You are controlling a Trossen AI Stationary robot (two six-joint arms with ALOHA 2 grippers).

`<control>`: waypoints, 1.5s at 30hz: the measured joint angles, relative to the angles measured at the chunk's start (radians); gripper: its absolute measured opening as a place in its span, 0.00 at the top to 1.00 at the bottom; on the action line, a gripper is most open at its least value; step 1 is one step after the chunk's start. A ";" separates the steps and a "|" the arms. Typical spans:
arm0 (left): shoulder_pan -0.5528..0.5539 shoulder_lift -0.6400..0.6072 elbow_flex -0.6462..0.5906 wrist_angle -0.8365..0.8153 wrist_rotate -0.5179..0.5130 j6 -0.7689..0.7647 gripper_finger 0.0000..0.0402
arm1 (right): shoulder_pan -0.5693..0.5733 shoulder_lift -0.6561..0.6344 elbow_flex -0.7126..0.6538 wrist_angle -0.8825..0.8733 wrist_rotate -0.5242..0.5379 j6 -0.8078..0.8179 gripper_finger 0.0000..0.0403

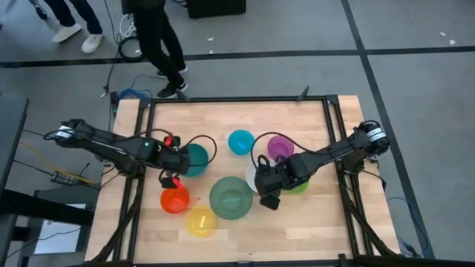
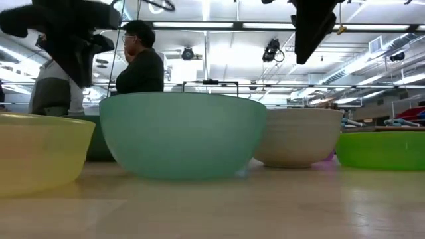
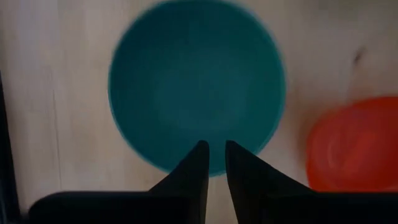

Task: Nest bowls inside each other
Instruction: Stack the dark green bowl on top of the green bowl

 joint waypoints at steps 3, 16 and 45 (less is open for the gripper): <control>-0.010 0.025 -0.028 -0.002 0.022 -0.010 0.84 | 0.000 0.000 0.000 0.000 0.004 0.016 0.66; -0.095 0.051 -0.088 0.044 0.038 0.031 0.84 | -0.007 0.000 0.000 0.001 0.007 0.018 0.66; -0.166 0.092 -0.088 0.087 0.052 0.103 0.77 | -0.012 0.000 -0.001 0.002 0.022 0.000 0.66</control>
